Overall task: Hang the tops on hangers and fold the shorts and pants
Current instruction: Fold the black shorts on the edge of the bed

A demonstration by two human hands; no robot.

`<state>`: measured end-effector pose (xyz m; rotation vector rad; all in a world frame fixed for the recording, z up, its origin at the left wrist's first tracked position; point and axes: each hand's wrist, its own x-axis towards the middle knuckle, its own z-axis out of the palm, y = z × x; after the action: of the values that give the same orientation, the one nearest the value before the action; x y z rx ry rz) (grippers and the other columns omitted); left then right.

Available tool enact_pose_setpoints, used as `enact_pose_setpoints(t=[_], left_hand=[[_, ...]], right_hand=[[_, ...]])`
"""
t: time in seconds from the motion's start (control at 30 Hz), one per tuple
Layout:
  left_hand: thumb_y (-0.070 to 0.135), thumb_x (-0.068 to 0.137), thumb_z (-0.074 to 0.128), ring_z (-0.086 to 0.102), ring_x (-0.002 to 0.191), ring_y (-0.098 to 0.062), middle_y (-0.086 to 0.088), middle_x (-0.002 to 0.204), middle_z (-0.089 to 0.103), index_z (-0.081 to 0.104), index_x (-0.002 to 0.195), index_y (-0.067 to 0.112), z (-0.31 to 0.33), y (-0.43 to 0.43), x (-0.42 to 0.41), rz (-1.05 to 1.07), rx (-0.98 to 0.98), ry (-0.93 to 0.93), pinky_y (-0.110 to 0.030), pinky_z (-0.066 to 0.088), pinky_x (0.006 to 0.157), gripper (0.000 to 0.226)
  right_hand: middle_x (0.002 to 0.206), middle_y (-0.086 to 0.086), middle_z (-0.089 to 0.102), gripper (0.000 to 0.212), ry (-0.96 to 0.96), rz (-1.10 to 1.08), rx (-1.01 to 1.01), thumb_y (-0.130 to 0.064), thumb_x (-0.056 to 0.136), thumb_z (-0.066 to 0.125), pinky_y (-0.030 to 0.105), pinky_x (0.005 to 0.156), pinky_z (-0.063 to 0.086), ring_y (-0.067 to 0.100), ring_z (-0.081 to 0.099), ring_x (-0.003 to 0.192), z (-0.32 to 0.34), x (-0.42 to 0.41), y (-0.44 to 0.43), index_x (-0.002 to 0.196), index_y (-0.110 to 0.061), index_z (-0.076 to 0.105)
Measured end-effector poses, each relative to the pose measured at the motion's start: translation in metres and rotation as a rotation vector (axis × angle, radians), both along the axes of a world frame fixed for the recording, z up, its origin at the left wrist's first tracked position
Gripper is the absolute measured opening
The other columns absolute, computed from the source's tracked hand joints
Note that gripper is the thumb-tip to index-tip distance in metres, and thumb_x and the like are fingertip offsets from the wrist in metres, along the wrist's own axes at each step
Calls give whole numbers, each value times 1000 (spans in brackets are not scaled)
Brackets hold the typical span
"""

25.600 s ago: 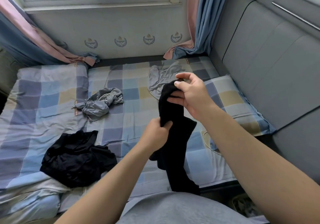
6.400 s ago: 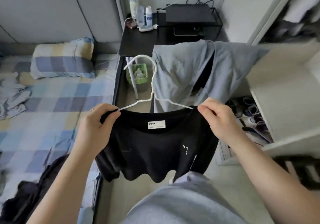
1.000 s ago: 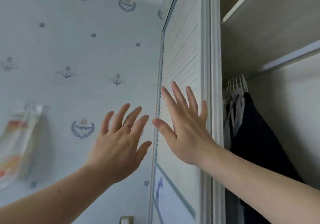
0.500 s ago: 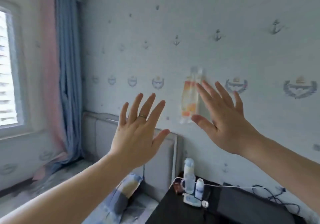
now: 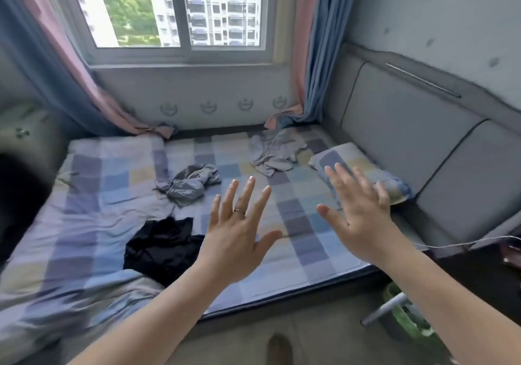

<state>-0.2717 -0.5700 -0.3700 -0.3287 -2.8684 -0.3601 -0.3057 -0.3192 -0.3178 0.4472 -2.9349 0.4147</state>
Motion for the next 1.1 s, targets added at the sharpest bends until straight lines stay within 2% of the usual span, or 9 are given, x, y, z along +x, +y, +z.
enact_pose_setpoints(t=[0.13,0.3,0.47,0.63,0.8,0.93,1.1], left_hand=[[80,84,2,-30,149,-16,21,154,-37,-19,152,47,-65,-41,-10,145,19,-209,-46,-10,121,79],[77,90,13,-17,152,-16,11,168,-11,-2,158,42,-123,-74,-38,301,43,-435,-45,-2,122,78],[67,100,25,-7,155,-21,4,169,-1,5,160,35,-178,-105,-66,443,97,-689,-46,8,123,71],[64,100,30,3,154,-22,3,168,12,16,159,32,-222,-139,-77,602,217,-805,-46,17,121,69],[61,100,35,9,153,-24,0,166,19,22,158,29,-280,-179,-79,596,255,-934,-46,21,120,68],[58,99,41,14,151,-27,-1,164,25,26,155,27,-335,-212,-86,495,262,-1077,-46,24,117,66],[50,99,45,11,152,-29,-5,166,19,25,155,26,-410,-257,-125,377,236,-1142,-49,22,119,64]], right_hand=[[167,-15,5,86,-170,77,-42,-81,82,6,47,121,-7,13,-5,154,-71,-47,-44,158,-41,5],[167,-17,7,72,-388,185,-31,-69,94,21,47,121,-5,13,-2,154,-130,-102,-90,159,-40,8],[167,-17,7,64,-623,269,-11,-56,102,32,48,122,-2,11,-2,154,-175,-149,-129,158,-40,8],[166,-13,16,64,-792,299,109,-56,103,37,48,123,8,14,9,154,-216,-182,-174,159,-36,13],[164,-8,25,66,-900,285,245,-55,102,40,47,120,23,18,21,151,-279,-207,-222,159,-33,15],[161,-4,32,65,-1003,201,317,-51,102,43,49,114,30,24,31,147,-342,-216,-255,158,-30,18],[158,0,39,62,-1099,80,319,-42,103,47,51,109,35,30,47,132,-428,-225,-296,157,-29,20]])
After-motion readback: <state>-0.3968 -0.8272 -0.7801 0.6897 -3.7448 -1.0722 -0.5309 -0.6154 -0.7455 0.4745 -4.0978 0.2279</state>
